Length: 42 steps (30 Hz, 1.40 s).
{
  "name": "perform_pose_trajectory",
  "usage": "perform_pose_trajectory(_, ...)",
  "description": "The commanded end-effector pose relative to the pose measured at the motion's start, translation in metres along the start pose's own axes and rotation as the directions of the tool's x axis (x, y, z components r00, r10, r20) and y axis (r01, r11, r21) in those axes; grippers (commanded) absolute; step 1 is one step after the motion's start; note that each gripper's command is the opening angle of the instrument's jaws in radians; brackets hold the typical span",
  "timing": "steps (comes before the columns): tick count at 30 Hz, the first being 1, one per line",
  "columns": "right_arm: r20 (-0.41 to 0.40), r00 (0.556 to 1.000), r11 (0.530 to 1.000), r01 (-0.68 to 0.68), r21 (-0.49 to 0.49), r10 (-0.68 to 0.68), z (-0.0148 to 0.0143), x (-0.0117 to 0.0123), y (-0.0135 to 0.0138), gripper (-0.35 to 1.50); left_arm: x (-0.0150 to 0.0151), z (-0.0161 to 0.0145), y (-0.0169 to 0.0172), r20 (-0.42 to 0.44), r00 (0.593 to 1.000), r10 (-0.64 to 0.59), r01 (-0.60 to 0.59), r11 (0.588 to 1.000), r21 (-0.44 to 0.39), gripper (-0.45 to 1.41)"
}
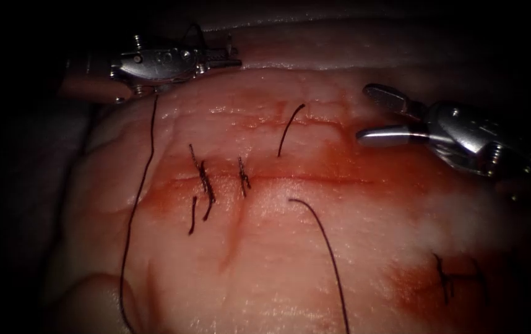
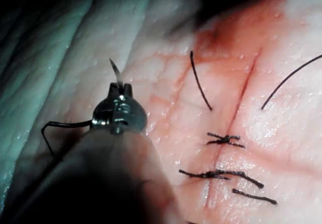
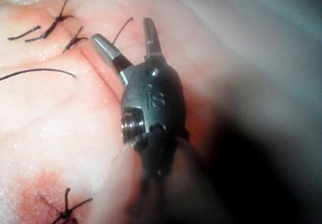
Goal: Wound Closure
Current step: Set the needle down from the left tool, then grab a long suture end with the left tool.
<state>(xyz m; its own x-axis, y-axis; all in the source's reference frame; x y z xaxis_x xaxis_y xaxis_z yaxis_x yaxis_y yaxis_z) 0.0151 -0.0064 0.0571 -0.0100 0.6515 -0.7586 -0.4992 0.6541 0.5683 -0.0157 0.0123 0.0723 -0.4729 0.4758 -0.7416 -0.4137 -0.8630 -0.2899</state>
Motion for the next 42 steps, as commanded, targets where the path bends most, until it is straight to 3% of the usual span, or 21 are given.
perform_pose_trajectory(1, -0.001, 1.0, 1.0, 0.0, 0.001, 0.0, 0.0006, -0.0008, -0.0003, 1.06, -0.0004, 0.0013, 0.0, -0.007, 1.0, -0.015, 0.015, 1.0, -0.013, -0.06)
perform_pose_trajectory(3, -0.001, 1.0, 1.0, 0.0, 0.002, 0.0, 0.0006, -0.0008, -0.0003, 1.06, -0.001, 0.0022, 0.0, -0.015, 0.999, -0.043, 0.043, 0.999, -0.013, 0.47)
perform_pose_trajectory(7, -0.001, 1.0, 1.0, 0.0, 0.003, 0.0, 0.0005, -0.0007, -0.0004, 1.06, -0.0013, 0.002, 0.0, -0.027, 0.998, -0.056, 0.055, 0.998, -0.033, 1.0)
perform_pose_trajectory(9, -0.001, 1.0, 1.0, 0.0, 0.004, 0.0, 0.0005, -0.0008, -0.0004, 1.06, -0.0011, 0.0013, 0.0002, -0.033, 0.998, -0.058, 0.056, 0.997, -0.052, 1.15)
perform_pose_trajectory(13, -0.002, 1.0, 1.0, 0.001, 0.007, -0.001, 0.0002, -0.0009, -0.0005, 1.06, -0.0003, -0.0008, 0.0004, -0.032, 0.997, -0.068, 0.065, 0.995, -0.081, 1.26)
perform_pose_trajectory(19, 0.003, 1.0, 1.0, 0.002, 0.008, -0.002, -0.0003, -0.0009, -0.0002, 1.06, 0.0004, -0.0042, 0.0035, -0.108, 0.994, 0.015, -0.028, 0.993, -0.113, 1.1)
perform_pose_trajectory(25, 0.004, 1.0, 1.0, 0.003, 0.01, -0.003, -0.0005, -0.0009, -0.0001, 1.06, 0.0013, -0.006, 0.0099, -0.153, 0.976, 0.156, -0.177, 0.975, -0.134, 0.91)
perform_pose_trajectory(34, 0.006, 1.0, 1.0, 0.005, 0.011, -0.005, -0.0005, -0.0012, 0.0, 1.06, 0.0051, -0.0073, 0.0175, -0.192, 0.909, 0.37, -0.394, 0.913, -0.107, 0.81)
perform_pose_trajectory(38, 0.001, 1.0, 1.0, 0.009, 0.01, -0.009, -0.0004, -0.0015, 0.0001, 1.06, 0.007, -0.007, 0.0208, -0.216, 0.855, 0.471, -0.497, 0.863, -0.089, 0.78)
perform_pose_trajectory(42, 0.0, 1.0, 1.0, 0.012, 0.01, -0.012, -0.0004, -0.0018, 0.0001, 1.06, 0.0077, -0.0064, 0.0232, -0.227, 0.799, 0.557, -0.584, 0.809, -0.065, 0.54)
